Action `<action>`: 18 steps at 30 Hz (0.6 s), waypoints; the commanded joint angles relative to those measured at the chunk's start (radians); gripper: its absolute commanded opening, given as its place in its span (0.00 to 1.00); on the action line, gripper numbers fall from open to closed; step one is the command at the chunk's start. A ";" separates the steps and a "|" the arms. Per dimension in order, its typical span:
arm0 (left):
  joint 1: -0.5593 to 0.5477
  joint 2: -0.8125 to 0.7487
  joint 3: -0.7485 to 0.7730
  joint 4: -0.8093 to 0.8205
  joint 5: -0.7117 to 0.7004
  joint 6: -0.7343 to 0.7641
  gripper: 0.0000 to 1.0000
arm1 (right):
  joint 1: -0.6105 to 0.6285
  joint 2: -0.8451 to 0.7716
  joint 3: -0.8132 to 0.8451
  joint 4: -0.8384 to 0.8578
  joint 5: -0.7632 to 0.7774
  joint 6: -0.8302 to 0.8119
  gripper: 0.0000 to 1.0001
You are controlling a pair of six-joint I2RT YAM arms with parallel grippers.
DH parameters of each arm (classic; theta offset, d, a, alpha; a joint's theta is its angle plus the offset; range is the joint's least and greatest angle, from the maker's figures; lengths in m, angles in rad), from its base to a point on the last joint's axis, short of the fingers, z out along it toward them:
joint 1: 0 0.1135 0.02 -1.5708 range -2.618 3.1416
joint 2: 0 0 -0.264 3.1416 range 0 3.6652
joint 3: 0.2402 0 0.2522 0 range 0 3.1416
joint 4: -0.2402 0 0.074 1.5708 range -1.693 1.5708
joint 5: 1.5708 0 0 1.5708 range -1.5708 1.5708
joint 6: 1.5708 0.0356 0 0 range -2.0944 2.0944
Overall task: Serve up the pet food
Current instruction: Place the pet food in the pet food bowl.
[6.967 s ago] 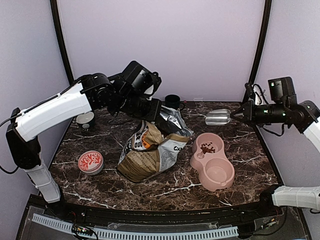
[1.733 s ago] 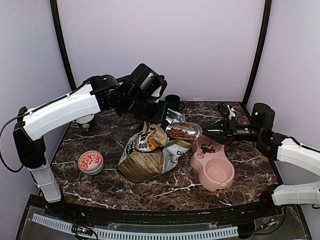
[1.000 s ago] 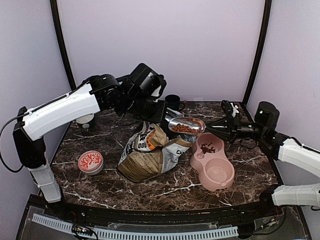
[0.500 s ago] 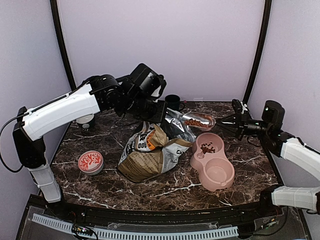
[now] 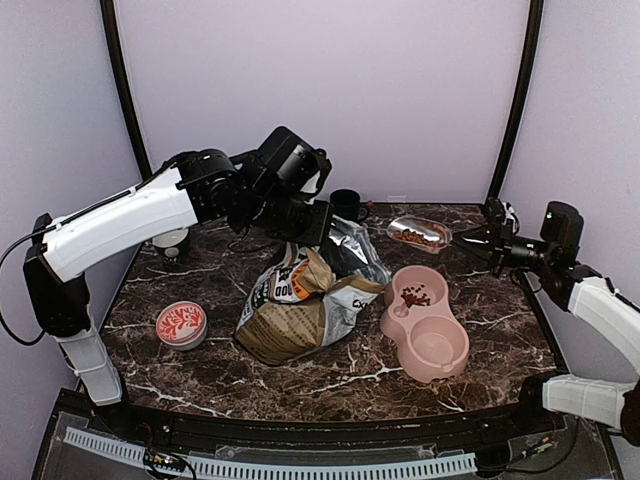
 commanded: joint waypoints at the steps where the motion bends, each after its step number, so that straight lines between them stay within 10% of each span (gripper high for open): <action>1: 0.006 -0.039 -0.012 0.010 -0.030 0.022 0.00 | -0.048 -0.027 -0.003 -0.011 -0.032 -0.052 0.00; 18: 0.008 -0.033 -0.014 0.013 -0.023 0.042 0.00 | -0.154 -0.121 -0.094 -0.134 0.001 -0.127 0.00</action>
